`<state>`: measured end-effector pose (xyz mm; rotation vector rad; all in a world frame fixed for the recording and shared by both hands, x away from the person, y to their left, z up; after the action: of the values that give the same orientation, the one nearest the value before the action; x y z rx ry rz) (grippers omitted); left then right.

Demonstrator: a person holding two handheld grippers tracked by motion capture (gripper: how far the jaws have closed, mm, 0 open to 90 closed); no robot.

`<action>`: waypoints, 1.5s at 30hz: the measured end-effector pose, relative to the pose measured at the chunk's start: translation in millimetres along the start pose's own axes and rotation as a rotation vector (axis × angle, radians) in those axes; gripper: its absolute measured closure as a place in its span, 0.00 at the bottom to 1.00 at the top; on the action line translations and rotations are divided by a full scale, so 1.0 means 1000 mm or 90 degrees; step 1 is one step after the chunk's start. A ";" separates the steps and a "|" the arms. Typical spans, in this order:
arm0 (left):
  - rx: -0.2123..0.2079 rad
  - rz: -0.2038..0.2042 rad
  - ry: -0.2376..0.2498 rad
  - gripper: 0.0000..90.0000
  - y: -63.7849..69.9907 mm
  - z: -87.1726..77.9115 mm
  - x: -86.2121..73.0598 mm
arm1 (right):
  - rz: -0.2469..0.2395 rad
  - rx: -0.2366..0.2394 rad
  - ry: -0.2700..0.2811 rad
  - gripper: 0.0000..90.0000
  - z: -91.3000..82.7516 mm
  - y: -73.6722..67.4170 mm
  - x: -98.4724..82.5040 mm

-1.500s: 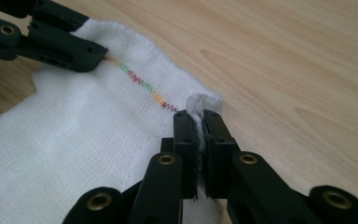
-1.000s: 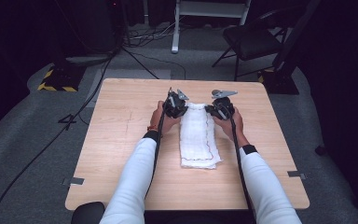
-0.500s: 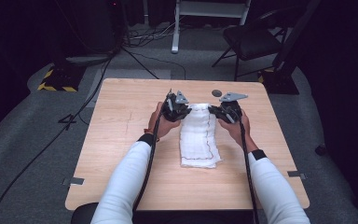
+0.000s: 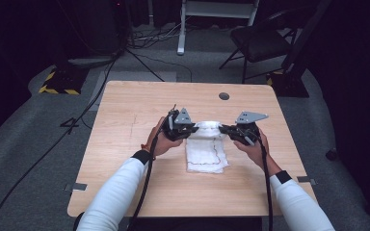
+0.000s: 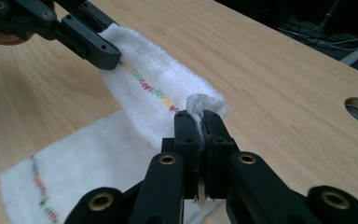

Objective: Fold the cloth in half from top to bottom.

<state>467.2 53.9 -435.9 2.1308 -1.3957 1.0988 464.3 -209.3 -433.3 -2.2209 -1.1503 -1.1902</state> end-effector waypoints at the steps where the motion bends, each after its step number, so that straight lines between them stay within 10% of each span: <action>1: -0.007 0.006 -0.001 0.90 0.005 -0.001 -0.002 | -0.005 0.003 -0.001 0.96 -0.002 -0.002 -0.002; 21: -0.071 0.054 -0.082 0.85 0.063 -0.004 -0.047 | -0.081 0.076 -0.079 0.95 -0.019 -0.057 -0.059; 45: -0.074 0.018 -0.083 0.67 0.073 -0.027 -0.066 | -0.023 0.052 -0.103 0.72 -0.039 -0.050 -0.091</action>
<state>377.0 79.5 -477.6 2.1380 -1.5132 0.8801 375.6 -248.4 -488.1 -2.2766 -1.2824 -0.9728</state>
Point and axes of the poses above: each handheld gripper's, and its own axes: z roughly forward along the jaws, x roughly out of its top, y roughly to its right, the point moved 1 cm from there along z, roughly forward along the jaws, and after that the axes turned 3 degrees about -y, right-handed, at the moved point
